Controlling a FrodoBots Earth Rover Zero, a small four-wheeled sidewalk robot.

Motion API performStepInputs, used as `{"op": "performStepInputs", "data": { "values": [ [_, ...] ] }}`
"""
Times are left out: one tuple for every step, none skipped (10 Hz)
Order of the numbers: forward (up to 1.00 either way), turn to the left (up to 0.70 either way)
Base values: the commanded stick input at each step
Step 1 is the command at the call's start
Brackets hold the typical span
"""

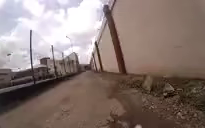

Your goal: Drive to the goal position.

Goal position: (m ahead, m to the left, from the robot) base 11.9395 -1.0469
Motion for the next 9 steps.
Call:
{"op": "performStepInputs", "data": {
  "values": [
    [0.5, 0.0],
    [0.5, 0.0],
    [0.5, 0.0],
    [0.5, 0.0],
    [0.5, 0.0],
    [0.5, 0.0],
    [0.5, 0.0],
    [0.5, 0.0],
    [0.5, 0.0]
  ]
}}
